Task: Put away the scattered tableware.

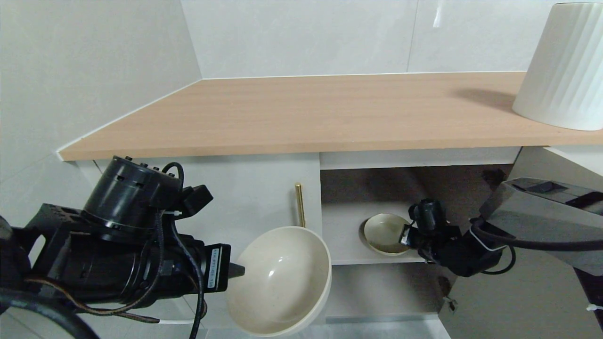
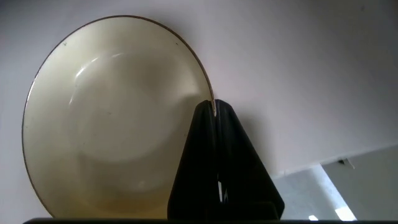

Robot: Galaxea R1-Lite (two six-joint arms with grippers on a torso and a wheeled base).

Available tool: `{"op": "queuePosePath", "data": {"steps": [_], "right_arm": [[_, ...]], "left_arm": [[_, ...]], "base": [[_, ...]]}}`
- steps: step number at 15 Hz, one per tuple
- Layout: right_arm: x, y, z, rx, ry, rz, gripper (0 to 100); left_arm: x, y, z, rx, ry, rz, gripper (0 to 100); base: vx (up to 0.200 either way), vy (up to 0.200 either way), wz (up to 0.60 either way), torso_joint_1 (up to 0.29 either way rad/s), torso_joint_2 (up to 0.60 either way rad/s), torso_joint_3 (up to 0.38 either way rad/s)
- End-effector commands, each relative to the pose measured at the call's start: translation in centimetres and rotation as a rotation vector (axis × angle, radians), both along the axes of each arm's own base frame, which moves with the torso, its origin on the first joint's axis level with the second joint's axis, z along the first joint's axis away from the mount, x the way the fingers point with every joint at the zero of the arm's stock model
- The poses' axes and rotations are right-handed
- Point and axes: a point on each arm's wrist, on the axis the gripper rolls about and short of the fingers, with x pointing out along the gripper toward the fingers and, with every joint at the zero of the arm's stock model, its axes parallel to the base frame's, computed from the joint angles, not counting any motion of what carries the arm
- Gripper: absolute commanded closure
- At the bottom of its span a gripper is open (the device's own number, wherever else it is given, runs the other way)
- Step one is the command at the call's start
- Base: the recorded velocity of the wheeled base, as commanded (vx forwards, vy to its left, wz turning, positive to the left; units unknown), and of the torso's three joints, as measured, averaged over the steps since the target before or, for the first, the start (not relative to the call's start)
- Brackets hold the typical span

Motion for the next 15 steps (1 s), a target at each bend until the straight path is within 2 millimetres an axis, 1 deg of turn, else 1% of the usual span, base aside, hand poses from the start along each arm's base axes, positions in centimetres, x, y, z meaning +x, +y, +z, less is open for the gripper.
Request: {"op": "queuePosePath", "data": {"steps": [1, 11, 12, 15], "right_arm": [[0.37, 0.0, -0.18, 0.005, -0.005, -0.006, 100], [0.46, 0.02, -0.16, 0.006, -0.009, -0.008, 100], [0.47, 0.02, -0.09, 0.006, -0.01, -0.009, 0], [0.47, 0.02, -0.09, 0.007, -0.01, -0.01, 0]], "left_arm": [[0.14, -0.08, -0.2, 0.004, 0.008, 0.0, 100], [0.16, -0.09, -0.24, 0.006, 0.008, 0.002, 100], [0.16, -0.09, -0.24, 0.006, 0.008, 0.002, 100], [0.21, -0.12, -0.31, 0.008, 0.01, 0.003, 100]], "base": [[0.0, 0.0, 0.0, 0.0, 0.0, 0.0], [0.0, 0.0, 0.0, 0.0, 0.0, 0.0], [0.0, 0.0, 0.0, 0.0, 0.0, 0.0], [0.0, 0.0, 0.0, 0.0, 0.0, 0.0]]}}
